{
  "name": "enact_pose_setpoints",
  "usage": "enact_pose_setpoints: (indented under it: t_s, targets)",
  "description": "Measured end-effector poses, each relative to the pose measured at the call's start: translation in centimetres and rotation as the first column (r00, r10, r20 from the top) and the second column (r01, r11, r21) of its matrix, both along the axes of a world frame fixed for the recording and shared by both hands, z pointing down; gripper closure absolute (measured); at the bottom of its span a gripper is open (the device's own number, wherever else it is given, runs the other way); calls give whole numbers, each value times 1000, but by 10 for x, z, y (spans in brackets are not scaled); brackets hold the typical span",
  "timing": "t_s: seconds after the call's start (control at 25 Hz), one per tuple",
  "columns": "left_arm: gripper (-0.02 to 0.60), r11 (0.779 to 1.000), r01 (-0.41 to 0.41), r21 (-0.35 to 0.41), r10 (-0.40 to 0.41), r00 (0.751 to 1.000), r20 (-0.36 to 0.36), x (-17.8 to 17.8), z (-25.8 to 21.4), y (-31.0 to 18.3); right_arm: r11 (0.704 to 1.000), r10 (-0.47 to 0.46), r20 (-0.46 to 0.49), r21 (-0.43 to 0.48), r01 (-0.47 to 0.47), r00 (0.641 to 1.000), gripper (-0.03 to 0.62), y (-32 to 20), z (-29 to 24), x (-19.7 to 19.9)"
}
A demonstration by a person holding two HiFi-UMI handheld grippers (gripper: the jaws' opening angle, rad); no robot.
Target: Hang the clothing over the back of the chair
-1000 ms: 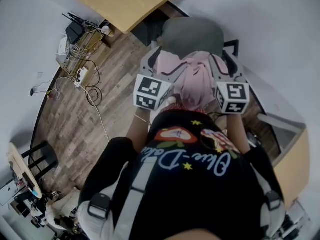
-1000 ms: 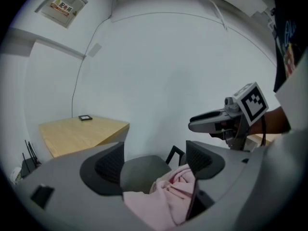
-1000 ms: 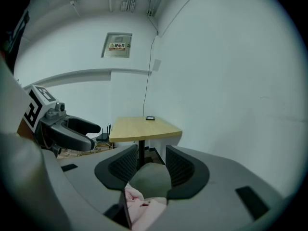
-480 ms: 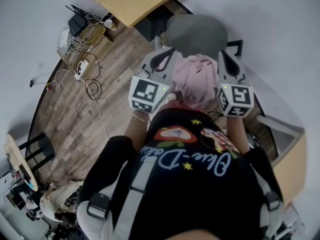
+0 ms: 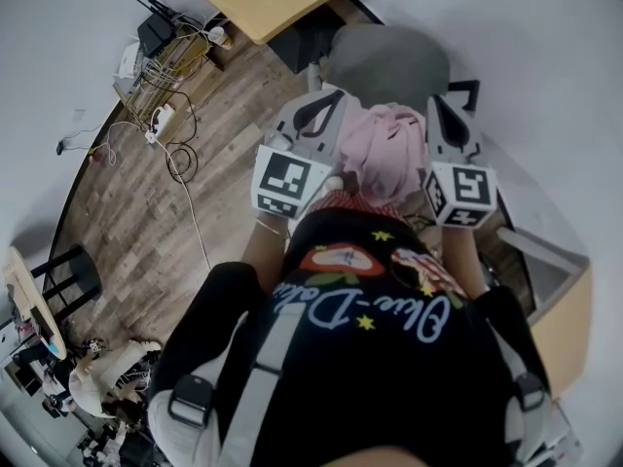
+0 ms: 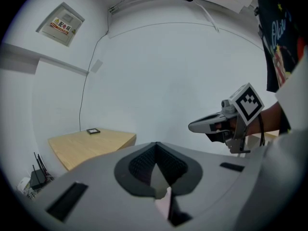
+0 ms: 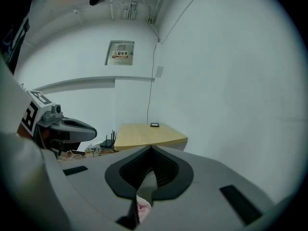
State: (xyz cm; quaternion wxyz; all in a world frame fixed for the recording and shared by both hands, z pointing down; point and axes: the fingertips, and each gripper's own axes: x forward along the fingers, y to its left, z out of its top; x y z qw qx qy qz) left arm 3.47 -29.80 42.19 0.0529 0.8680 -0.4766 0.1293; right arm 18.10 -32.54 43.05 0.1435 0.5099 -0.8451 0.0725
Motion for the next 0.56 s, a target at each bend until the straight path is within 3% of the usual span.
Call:
enact_pose_setpoints:
  t_s: [0.56]
  targets:
    - [583, 1000, 1, 6, -1, 1000, 12, -5, 4, 8, 1000, -20, -8, 3, 20, 1000, 594, 3, 0, -8]
